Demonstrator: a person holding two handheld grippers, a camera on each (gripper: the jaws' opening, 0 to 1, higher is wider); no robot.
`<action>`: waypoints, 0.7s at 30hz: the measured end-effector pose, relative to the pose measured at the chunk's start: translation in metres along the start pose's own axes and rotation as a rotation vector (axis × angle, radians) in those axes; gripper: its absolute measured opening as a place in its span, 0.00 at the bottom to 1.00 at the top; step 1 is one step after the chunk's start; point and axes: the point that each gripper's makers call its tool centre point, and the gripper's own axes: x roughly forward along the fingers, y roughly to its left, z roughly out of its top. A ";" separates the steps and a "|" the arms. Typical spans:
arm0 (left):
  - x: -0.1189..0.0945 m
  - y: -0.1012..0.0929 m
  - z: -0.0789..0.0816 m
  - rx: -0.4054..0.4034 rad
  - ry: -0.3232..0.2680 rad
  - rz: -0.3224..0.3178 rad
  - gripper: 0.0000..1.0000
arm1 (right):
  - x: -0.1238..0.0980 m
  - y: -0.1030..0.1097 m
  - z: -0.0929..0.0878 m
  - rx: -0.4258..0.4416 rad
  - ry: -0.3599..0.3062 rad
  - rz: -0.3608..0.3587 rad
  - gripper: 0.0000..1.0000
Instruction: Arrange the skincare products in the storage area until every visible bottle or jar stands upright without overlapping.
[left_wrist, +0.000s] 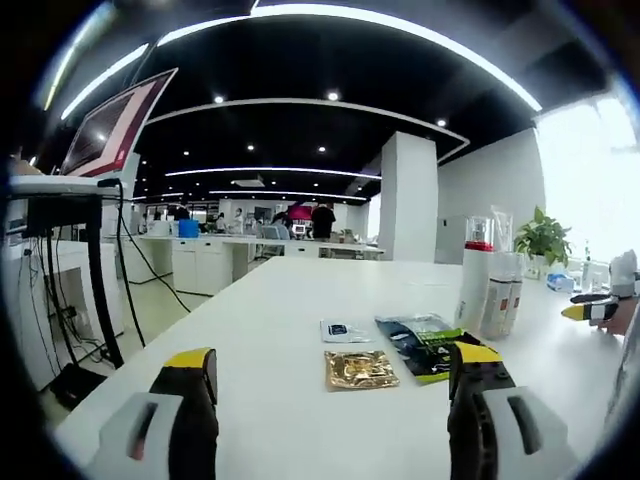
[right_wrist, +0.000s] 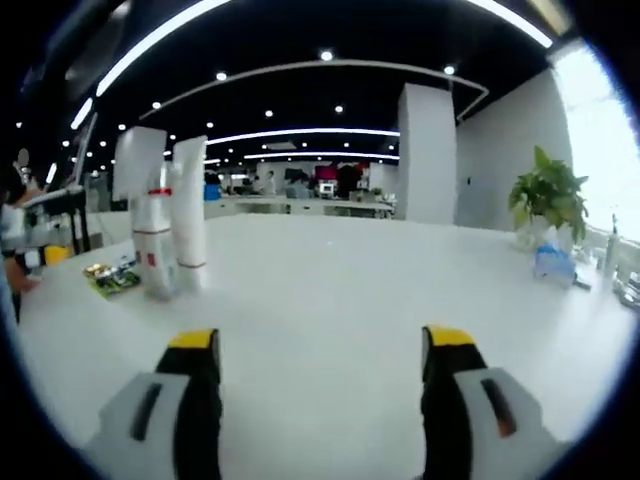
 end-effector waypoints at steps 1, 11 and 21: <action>-0.002 0.001 -0.003 -0.007 0.012 0.009 0.99 | -0.001 -0.001 -0.003 -0.035 0.011 -0.002 0.79; -0.004 0.004 -0.009 -0.001 0.013 0.022 0.98 | 0.001 -0.003 -0.007 -0.042 0.038 -0.013 0.79; -0.006 0.001 -0.016 0.033 0.010 0.021 0.95 | 0.001 -0.005 -0.010 -0.052 0.054 -0.012 0.76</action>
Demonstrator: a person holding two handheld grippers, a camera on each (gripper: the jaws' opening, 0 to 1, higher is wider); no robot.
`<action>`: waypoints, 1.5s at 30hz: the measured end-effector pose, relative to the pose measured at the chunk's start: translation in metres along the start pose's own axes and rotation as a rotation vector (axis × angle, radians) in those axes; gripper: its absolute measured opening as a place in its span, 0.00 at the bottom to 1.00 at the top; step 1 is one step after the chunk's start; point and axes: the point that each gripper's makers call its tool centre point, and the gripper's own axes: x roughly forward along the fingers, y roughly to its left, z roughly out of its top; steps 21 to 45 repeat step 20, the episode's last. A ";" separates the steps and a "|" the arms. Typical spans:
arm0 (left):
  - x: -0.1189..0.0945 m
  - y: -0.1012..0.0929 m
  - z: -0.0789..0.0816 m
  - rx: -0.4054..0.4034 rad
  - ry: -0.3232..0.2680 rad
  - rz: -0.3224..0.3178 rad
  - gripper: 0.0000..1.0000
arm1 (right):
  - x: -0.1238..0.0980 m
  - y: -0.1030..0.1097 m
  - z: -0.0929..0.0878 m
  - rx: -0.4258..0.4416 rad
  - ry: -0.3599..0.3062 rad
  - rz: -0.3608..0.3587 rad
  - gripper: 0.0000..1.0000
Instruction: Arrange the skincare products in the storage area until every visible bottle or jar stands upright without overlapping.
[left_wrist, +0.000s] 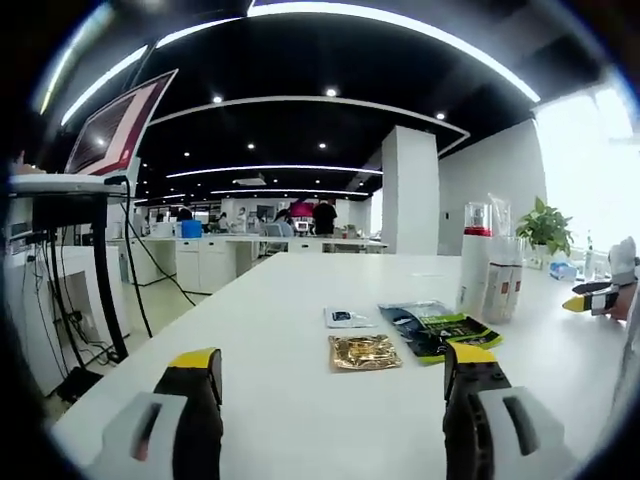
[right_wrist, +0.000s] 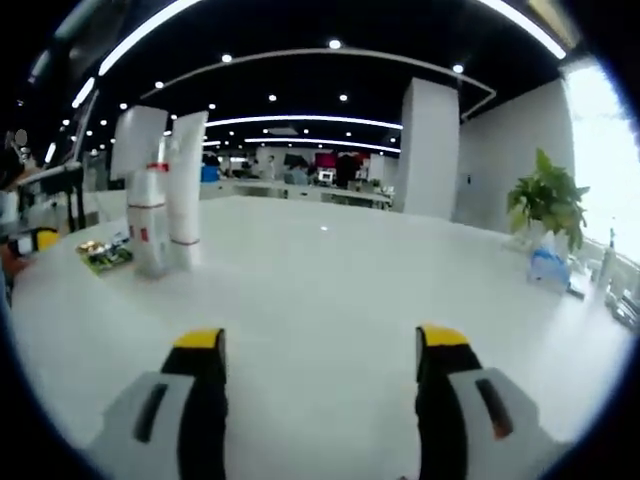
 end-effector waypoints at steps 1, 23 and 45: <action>0.000 0.000 0.000 0.000 0.000 0.000 0.94 | 0.000 0.000 -0.001 -0.003 0.006 0.000 0.76; -0.006 0.005 -0.004 0.026 0.008 0.002 0.88 | 0.005 -0.003 -0.011 -0.036 0.064 0.011 0.67; -0.006 0.005 -0.004 0.026 0.008 0.002 0.88 | 0.005 -0.003 -0.011 -0.036 0.064 0.011 0.67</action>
